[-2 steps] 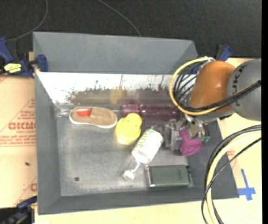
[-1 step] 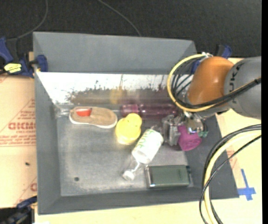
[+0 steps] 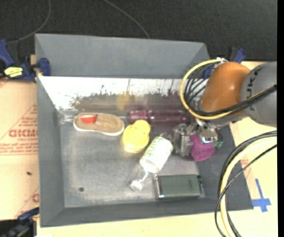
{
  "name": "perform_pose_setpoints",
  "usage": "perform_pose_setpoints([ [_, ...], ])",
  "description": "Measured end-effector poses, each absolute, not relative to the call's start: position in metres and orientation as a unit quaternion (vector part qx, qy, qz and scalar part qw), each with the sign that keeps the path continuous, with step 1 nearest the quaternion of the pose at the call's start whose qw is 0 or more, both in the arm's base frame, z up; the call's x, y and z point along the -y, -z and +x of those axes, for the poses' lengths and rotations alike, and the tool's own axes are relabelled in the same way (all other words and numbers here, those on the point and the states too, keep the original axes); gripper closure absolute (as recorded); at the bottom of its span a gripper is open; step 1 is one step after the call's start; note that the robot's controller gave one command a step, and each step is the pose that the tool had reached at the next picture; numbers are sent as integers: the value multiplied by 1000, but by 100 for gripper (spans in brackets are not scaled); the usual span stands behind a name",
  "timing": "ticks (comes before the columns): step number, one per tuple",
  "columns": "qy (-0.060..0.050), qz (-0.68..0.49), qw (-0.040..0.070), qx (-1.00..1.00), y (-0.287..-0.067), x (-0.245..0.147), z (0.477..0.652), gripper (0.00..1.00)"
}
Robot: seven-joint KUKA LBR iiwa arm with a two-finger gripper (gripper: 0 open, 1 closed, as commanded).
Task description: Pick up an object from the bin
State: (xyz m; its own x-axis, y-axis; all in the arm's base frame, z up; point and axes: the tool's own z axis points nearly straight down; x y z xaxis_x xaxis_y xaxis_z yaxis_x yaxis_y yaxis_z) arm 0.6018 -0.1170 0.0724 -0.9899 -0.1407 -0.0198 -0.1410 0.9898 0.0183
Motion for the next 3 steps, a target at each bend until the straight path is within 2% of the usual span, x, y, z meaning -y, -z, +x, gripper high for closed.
perform_pose_setpoints([
  [1,-7,-139,7,-990,-147,112,538,100],
  [2,-6,-194,13,-981,-158,113,547,100],
  [3,-6,-150,10,-989,-163,116,561,0],
])
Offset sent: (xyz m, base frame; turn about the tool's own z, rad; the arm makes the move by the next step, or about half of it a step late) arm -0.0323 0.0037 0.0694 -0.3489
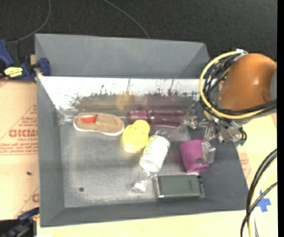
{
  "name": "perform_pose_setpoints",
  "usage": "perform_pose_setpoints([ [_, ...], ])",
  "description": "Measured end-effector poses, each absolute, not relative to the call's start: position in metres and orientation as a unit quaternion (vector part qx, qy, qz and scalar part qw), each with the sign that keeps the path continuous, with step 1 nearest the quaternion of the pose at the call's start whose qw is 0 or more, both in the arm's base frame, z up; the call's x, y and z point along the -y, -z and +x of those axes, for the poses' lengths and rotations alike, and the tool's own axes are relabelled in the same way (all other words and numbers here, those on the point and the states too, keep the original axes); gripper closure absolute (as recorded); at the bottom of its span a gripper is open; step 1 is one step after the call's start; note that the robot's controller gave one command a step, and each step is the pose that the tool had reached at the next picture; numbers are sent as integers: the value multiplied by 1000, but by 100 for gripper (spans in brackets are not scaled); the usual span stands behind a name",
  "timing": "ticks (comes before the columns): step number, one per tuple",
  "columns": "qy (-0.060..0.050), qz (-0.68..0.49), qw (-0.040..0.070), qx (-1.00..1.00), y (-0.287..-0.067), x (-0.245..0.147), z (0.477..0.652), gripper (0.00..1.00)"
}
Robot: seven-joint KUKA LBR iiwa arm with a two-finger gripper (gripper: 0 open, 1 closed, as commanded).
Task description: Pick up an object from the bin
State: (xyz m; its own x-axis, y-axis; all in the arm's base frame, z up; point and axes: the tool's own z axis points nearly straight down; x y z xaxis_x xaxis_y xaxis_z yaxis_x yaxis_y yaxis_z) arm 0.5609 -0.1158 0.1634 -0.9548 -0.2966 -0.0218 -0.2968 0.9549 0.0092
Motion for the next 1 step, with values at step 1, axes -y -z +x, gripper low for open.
perform_pose_setpoints([
  [1,-6,-150,9,-989,-163,116,560,0],
])
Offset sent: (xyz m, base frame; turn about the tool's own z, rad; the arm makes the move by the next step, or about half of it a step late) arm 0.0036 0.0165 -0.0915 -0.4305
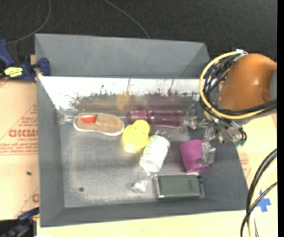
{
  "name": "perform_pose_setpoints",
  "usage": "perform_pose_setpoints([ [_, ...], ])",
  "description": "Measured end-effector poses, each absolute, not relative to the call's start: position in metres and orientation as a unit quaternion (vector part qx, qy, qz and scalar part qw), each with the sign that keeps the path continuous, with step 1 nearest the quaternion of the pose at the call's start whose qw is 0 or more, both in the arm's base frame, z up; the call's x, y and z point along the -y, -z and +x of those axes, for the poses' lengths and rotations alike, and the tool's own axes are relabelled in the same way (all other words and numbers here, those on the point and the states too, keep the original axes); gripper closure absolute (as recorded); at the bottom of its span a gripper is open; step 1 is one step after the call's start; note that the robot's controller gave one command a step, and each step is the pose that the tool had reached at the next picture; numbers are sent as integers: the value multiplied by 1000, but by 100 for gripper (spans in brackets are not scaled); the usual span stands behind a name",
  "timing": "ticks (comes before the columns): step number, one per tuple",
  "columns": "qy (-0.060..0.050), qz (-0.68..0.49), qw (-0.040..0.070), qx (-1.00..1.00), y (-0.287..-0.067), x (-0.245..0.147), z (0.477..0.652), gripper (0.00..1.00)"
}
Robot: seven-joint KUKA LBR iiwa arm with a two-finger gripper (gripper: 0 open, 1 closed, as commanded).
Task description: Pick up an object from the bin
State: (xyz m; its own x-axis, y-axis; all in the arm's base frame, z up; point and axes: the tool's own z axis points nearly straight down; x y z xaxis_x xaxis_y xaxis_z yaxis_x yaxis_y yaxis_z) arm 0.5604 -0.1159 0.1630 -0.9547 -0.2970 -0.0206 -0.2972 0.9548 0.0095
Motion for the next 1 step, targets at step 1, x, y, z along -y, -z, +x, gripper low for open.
perform_pose_setpoints([
  [1,-4,-357,13,-934,-73,99,566,100],
])
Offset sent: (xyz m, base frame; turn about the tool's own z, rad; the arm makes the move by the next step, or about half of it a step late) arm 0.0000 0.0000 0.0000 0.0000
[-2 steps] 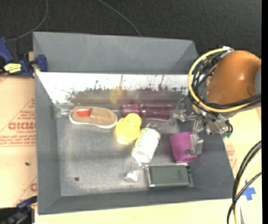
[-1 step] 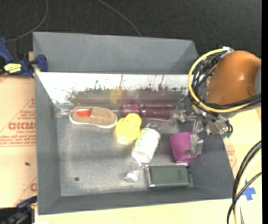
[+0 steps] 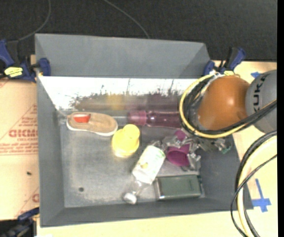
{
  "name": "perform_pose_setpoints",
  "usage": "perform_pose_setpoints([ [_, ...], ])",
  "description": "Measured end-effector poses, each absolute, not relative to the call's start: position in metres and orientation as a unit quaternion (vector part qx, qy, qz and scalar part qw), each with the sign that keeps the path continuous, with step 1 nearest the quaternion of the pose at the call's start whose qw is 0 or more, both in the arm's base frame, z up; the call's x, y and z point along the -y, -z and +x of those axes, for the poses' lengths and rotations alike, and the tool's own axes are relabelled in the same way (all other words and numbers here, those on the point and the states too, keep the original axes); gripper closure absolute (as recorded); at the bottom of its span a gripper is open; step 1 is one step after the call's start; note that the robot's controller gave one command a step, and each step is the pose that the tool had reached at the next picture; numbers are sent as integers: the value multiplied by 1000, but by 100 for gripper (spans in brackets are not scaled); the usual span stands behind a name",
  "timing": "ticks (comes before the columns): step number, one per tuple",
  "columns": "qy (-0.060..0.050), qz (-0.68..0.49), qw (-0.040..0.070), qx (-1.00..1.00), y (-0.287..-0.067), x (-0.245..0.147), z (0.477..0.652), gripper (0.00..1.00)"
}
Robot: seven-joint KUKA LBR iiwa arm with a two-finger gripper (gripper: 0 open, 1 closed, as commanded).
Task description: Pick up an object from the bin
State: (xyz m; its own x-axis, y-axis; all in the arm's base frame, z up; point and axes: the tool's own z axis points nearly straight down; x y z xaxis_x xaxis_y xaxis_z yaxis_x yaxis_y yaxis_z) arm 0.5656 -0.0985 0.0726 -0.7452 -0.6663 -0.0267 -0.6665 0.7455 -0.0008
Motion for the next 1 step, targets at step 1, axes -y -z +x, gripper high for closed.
perform_pose_setpoints([
  [1,-4,-357,13,-934,-73,99,566,100],
])
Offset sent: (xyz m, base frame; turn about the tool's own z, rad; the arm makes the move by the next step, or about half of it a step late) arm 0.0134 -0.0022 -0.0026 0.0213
